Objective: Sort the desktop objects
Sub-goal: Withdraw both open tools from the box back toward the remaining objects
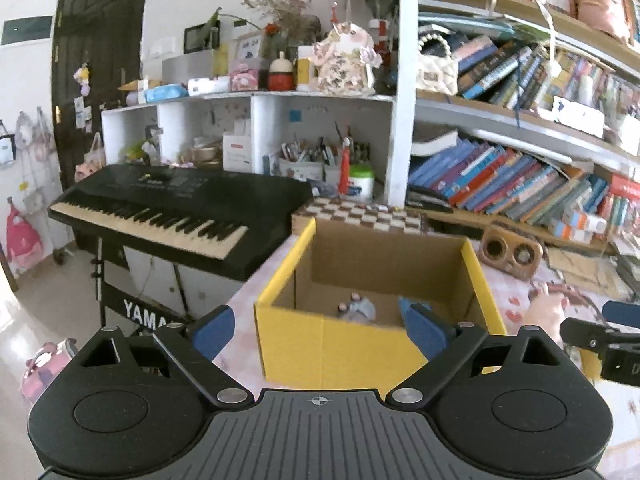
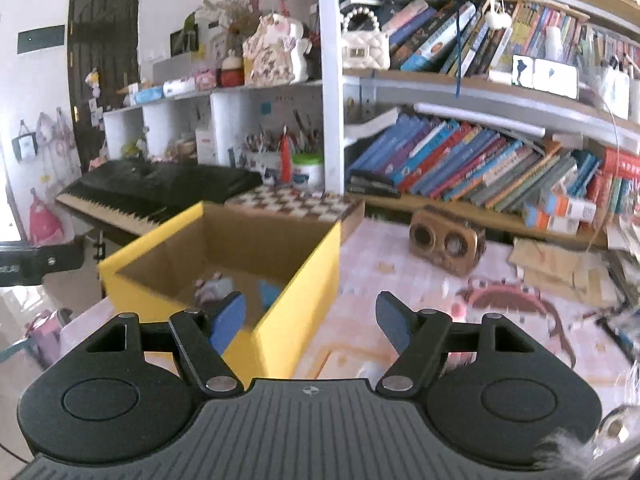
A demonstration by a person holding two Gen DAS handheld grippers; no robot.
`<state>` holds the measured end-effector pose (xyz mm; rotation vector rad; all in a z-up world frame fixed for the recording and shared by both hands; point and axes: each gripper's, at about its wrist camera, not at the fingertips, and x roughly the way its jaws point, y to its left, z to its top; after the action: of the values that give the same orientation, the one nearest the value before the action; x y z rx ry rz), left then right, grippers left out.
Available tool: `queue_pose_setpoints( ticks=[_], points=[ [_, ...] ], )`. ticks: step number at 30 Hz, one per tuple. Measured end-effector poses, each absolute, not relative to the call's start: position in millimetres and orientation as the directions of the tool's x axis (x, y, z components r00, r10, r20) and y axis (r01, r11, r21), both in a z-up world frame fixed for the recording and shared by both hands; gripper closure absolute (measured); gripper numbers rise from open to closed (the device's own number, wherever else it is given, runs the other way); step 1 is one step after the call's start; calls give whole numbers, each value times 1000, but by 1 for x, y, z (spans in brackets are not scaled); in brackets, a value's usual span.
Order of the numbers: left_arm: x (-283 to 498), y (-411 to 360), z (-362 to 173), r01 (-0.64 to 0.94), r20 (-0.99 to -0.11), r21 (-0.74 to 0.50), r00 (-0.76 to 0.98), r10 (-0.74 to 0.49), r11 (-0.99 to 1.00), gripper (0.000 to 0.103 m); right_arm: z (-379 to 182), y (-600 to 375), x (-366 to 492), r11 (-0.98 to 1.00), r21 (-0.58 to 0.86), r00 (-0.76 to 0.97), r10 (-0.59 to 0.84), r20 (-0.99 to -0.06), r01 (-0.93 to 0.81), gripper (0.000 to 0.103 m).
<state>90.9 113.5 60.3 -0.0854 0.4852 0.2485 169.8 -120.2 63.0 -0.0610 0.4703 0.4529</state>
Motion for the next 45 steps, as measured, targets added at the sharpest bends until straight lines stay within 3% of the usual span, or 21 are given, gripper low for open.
queue_pose_setpoints(
  ticks=[17,32,45],
  points=[
    [18,88,20,-202,-546,49,815,195,978,8,27,-114,67,914,38,775,364,-516,-404,32],
    [7,75,6,-76,-614,-6,788,57,997,8,12,-111,39,933,14,738,293,-608,-359,21],
    [21,44,1,63,-631,-19,773,-61,998,8,8,-141,32,973,6,749,182,-637,-231,20]
  ],
)
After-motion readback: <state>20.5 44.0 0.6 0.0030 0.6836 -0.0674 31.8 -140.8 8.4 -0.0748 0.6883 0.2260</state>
